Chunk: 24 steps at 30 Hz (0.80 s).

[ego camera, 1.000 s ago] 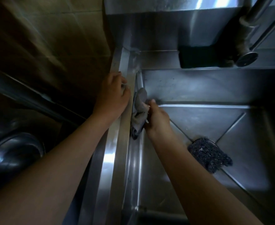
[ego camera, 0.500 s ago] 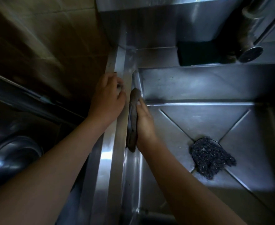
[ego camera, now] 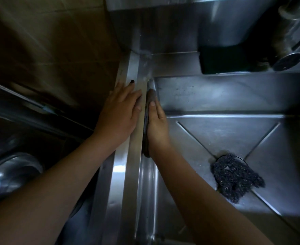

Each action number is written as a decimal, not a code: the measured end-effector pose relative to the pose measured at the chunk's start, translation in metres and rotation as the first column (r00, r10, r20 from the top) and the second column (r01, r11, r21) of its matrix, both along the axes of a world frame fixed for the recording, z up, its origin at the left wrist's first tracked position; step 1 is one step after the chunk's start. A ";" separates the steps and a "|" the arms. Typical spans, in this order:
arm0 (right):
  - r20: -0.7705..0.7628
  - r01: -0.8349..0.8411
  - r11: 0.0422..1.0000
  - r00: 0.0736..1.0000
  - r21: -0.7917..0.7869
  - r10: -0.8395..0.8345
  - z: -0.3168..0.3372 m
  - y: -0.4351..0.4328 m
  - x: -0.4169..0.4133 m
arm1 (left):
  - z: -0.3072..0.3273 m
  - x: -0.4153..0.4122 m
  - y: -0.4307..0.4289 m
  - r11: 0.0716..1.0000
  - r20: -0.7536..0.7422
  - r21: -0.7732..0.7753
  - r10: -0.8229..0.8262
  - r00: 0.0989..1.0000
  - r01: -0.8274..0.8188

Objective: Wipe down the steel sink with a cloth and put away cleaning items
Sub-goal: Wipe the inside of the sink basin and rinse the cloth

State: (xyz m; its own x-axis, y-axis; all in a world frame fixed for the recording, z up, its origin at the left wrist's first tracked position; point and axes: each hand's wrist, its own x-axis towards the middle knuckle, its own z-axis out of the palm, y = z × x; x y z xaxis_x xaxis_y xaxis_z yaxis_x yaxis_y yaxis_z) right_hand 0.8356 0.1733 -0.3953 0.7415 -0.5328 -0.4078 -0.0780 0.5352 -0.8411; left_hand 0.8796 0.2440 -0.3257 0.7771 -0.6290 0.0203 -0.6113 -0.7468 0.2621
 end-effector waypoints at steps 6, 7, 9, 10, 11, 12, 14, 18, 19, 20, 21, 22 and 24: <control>-0.043 -0.001 0.999 0.999 0.046 0.003 -0.022 -0.008 0.020 | -0.003 0.002 -0.003 0.991 0.038 0.130 -0.019 0.999 0.013; -0.050 0.007 0.999 0.999 0.048 -0.005 -0.026 -0.008 0.022 | -0.004 0.003 -0.003 0.991 0.037 0.134 -0.020 0.999 0.015; -0.062 0.011 0.999 0.998 0.042 -0.008 -0.033 -0.007 0.023 | -0.004 0.002 -0.003 0.990 0.034 0.144 -0.019 0.999 0.014; -0.069 0.010 0.999 0.998 0.036 -0.007 -0.035 -0.006 0.023 | -0.004 0.002 -0.003 0.989 0.035 0.146 -0.019 0.999 0.013; -0.074 0.011 0.999 0.997 0.036 -0.008 -0.037 -0.006 0.022 | -0.003 0.002 -0.003 0.989 0.038 0.148 -0.019 0.999 0.014; -0.079 0.013 0.999 0.997 0.036 -0.010 -0.038 -0.006 0.021 | -0.003 0.002 -0.003 0.989 0.041 0.148 -0.022 0.999 0.015; -0.090 0.007 1.000 0.996 0.017 -0.005 -0.039 -0.002 0.012 | -0.003 0.002 -0.003 0.989 0.042 0.150 -0.025 0.999 0.018; -0.099 -0.038 0.999 0.994 0.007 0.038 -0.036 0.013 -0.015 | -0.003 0.001 -0.003 0.988 0.036 0.156 -0.023 0.999 0.017; -0.099 -0.052 0.999 0.994 0.012 0.052 -0.033 0.017 -0.020 | -0.003 0.002 -0.003 0.988 0.035 0.153 -0.022 0.999 0.016; -0.089 -0.063 0.998 0.994 0.019 0.065 -0.030 0.019 -0.024 | -0.002 0.001 -0.003 0.988 0.033 0.151 -0.021 0.999 0.016; -0.062 -0.070 0.997 0.996 0.023 0.071 -0.026 0.021 -0.027 | -0.002 0.001 -0.003 0.989 0.031 0.148 -0.020 0.999 0.015; -0.030 -0.071 0.997 0.997 0.015 0.071 -0.021 0.021 -0.027 | -0.002 0.001 -0.003 0.990 0.028 0.141 -0.016 0.999 0.012; 0.018 -0.059 0.998 0.998 -0.007 0.059 -0.011 0.016 -0.021 | -0.002 0.000 -0.003 0.993 0.011 0.116 0.002 1.000 -0.003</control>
